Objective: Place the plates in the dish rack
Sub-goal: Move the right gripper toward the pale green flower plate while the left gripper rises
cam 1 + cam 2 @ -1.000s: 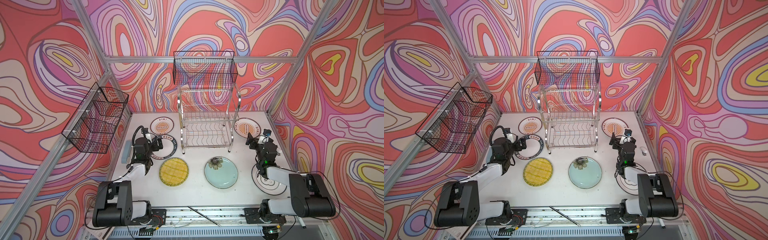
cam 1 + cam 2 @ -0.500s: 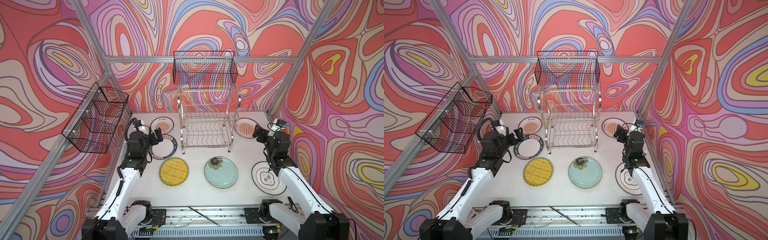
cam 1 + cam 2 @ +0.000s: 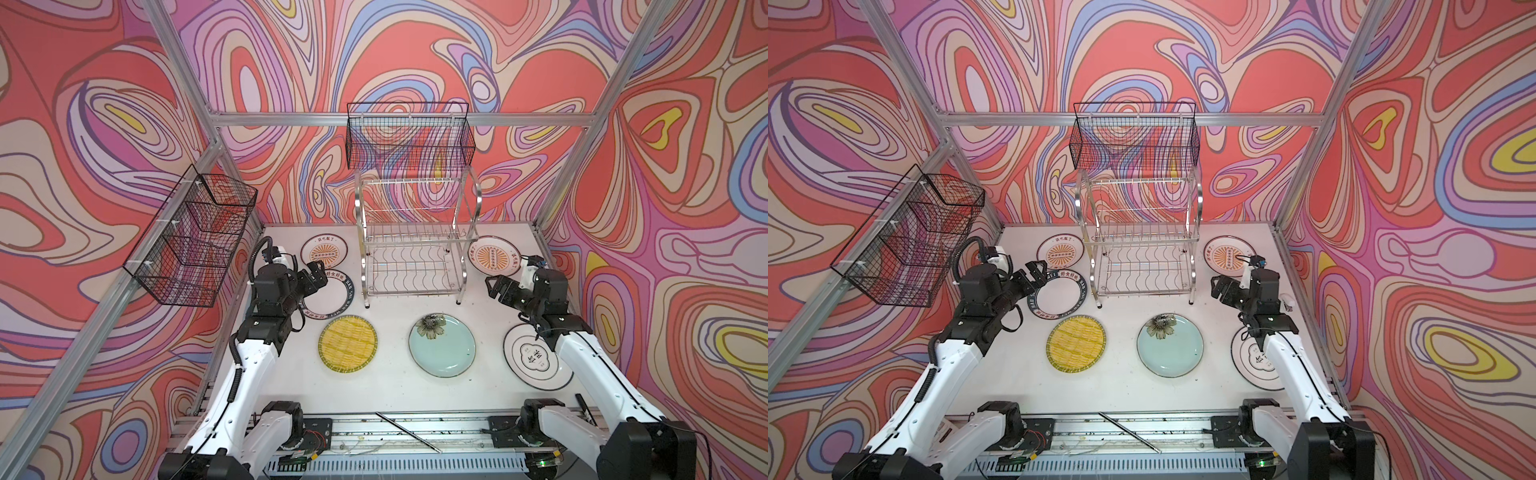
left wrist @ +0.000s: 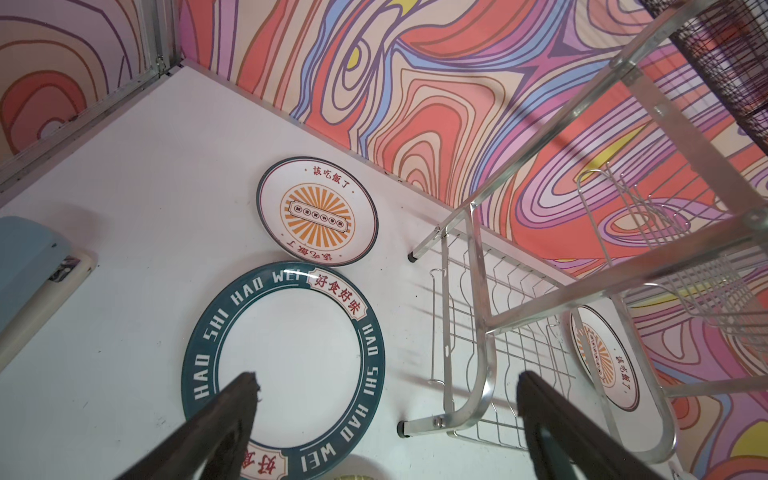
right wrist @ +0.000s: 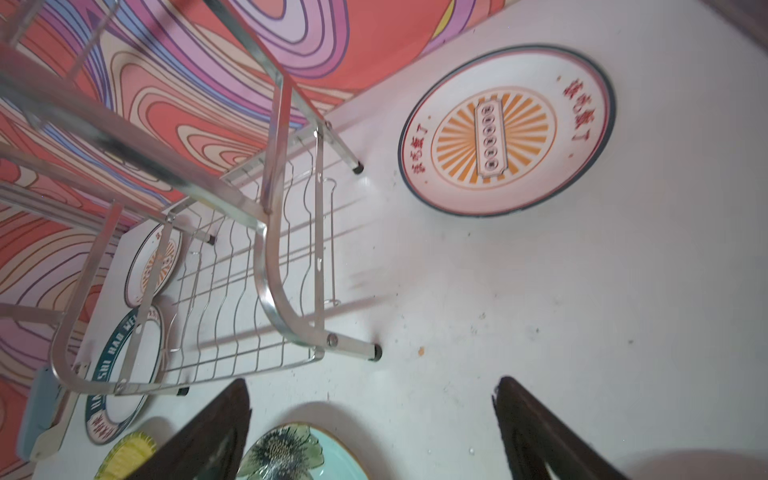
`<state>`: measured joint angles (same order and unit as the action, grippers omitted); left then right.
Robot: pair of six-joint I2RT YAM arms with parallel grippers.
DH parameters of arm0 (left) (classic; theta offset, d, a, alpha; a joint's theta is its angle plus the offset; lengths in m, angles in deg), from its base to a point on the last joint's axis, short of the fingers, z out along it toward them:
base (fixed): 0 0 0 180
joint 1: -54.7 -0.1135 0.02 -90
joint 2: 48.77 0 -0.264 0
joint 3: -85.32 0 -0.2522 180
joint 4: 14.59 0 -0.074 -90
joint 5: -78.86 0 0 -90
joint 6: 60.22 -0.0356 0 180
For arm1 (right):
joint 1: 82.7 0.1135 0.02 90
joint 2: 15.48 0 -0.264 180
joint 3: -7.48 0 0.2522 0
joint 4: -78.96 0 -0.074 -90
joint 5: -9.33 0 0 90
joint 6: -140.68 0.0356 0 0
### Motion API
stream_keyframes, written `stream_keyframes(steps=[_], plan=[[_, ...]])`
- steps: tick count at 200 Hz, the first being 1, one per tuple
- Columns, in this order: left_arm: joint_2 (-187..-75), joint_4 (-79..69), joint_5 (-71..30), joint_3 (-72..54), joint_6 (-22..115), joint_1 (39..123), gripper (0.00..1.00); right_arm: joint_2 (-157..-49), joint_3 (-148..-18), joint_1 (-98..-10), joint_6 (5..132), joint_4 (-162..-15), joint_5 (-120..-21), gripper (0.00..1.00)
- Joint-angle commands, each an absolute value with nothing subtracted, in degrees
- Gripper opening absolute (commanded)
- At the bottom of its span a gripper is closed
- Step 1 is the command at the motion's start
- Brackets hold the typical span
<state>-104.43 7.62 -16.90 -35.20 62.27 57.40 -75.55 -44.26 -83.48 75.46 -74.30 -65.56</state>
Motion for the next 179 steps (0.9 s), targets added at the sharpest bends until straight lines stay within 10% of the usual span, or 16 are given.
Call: stream_keyframes(steps=[1,179], plan=[[-105.32,12.28,-17.21,-32.25,64.52,57.51,1.00,-74.60,-40.73,-83.27,80.01,-70.16,-59.54,0.92],[-111.17,20.10,-19.32,-25.02,65.03,57.51,0.98,-82.08,-32.17,-75.55,86.07,-69.50,-57.46,0.58]])
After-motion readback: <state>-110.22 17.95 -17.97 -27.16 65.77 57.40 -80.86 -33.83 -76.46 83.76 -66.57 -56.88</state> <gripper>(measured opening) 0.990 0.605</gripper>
